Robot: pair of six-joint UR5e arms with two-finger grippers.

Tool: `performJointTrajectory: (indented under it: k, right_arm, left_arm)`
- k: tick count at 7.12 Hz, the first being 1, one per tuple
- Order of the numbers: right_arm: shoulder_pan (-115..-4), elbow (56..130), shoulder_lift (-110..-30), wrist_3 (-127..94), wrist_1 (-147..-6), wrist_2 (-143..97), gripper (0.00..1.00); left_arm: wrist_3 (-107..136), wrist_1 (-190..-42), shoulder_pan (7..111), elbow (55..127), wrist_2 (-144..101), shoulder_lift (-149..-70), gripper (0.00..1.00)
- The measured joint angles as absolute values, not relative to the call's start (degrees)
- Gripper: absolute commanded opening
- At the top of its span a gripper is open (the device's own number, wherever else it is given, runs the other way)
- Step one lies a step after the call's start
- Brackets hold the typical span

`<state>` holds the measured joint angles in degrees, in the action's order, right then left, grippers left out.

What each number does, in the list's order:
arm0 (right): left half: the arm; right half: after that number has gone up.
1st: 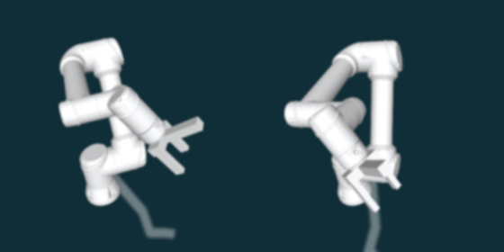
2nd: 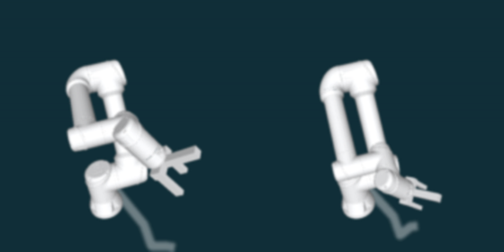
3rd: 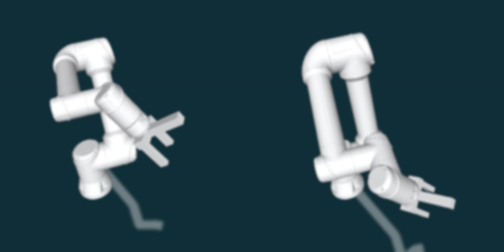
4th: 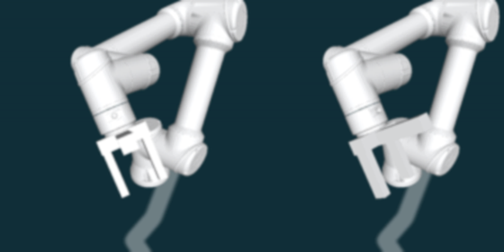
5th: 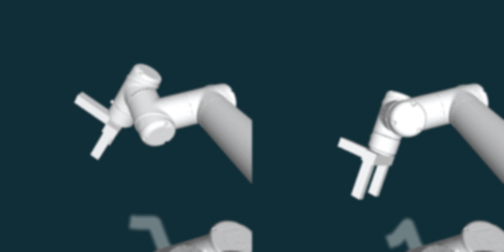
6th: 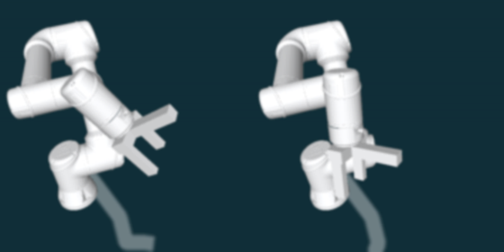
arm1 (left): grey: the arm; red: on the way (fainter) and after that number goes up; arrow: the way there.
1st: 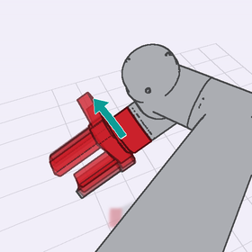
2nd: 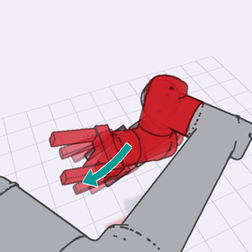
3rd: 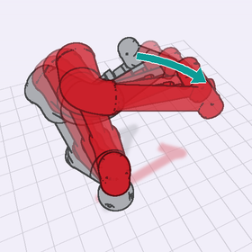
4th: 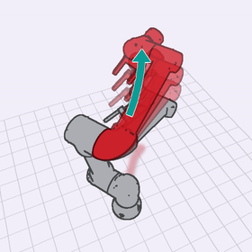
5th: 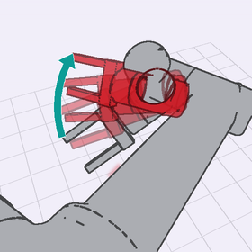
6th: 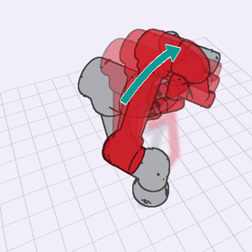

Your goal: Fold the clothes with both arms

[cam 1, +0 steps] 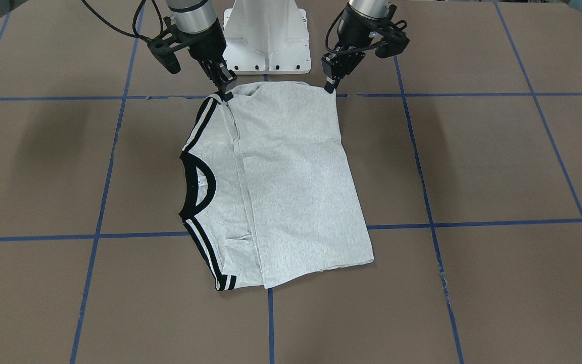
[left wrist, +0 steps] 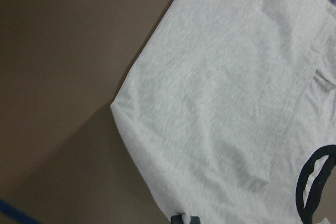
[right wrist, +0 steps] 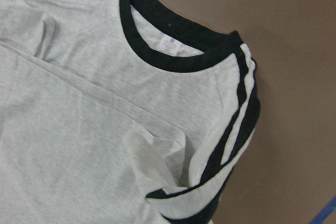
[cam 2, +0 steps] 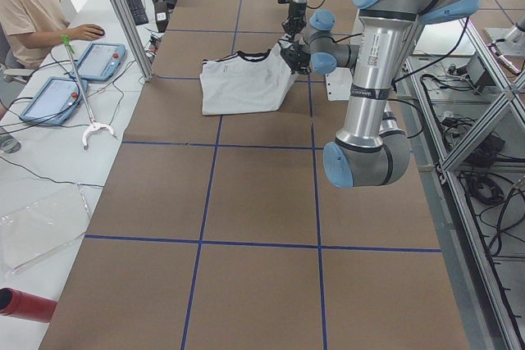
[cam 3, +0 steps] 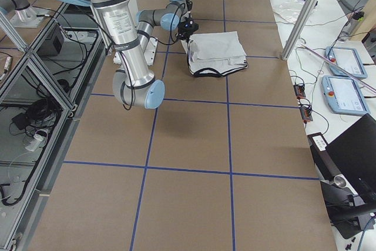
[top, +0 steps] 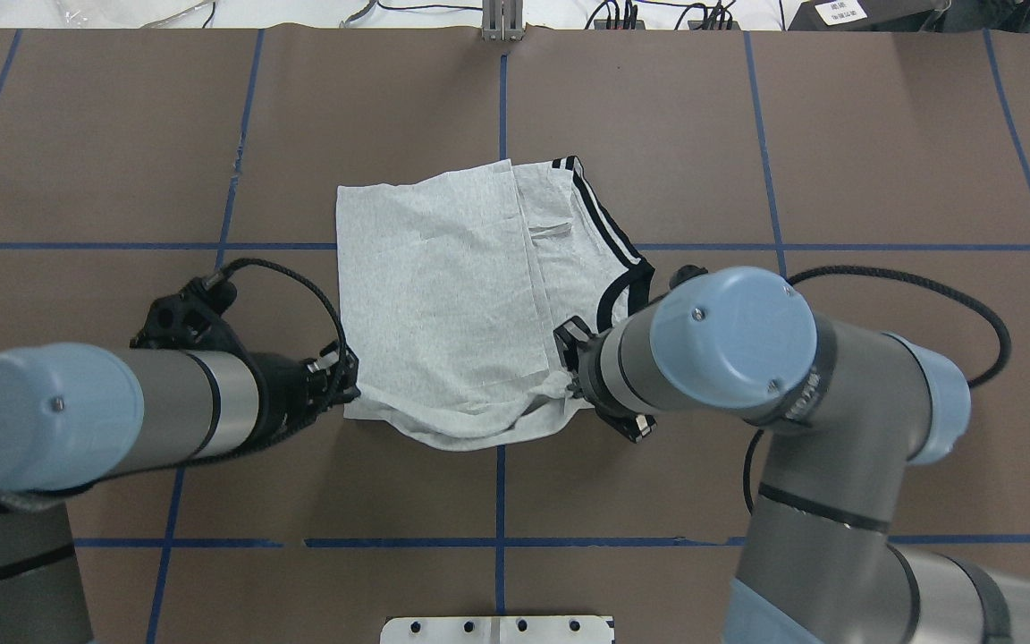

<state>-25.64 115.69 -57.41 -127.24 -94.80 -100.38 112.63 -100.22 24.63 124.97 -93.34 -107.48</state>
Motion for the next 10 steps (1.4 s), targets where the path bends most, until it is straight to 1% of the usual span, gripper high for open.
performJointTrajectory:
  k: [1, 3, 6, 7, 8, 9, 10]
  right_arm:
    - [-28.66, 109.61, -52.72, -124.43, -94.79, -101.39, 0.00]
    - [-33.60, 98.32, -45.69, -120.86, -93.97, -104.36, 0.00]
    - [-39.88, 81.18, -39.37, -118.01, -84.41, -109.25, 0.00]
    - [-41.00, 76.83, -37.54, -117.27, -82.29, -109.91, 0.00]
    - [-41.56, 73.43, -36.41, -116.83, -79.58, -110.12, 0.05]
    - [-41.84, 70.51, -35.50, -116.30, -77.23, -110.18, 0.41]
    - [-42.06, 67.75, -34.53, -115.53, -75.48, -110.19, 0.99]
  left_arm:
    - [109.01, -100.38, 28.29, 122.16, -94.54, -108.45, 0.00]
    - [104.65, -102.85, 33.84, 113.62, -95.20, -112.37, 0.00]
    - [100.09, -110.57, 40.00, 99.24, -95.25, -118.50, 0.00]
    - [98.03, -113.64, 41.40, 94.86, -95.21, -119.60, 0.00]
    - [96.42, -117.15, 42.36, 90.82, -95.18, -120.24, 0.00]
    - [95.49, -120.08, 43.00, 87.88, -95.13, -120.73, 0.47]
    - [94.69, -121.46, 43.31, 85.88, -95.11, -121.55, 0.67]
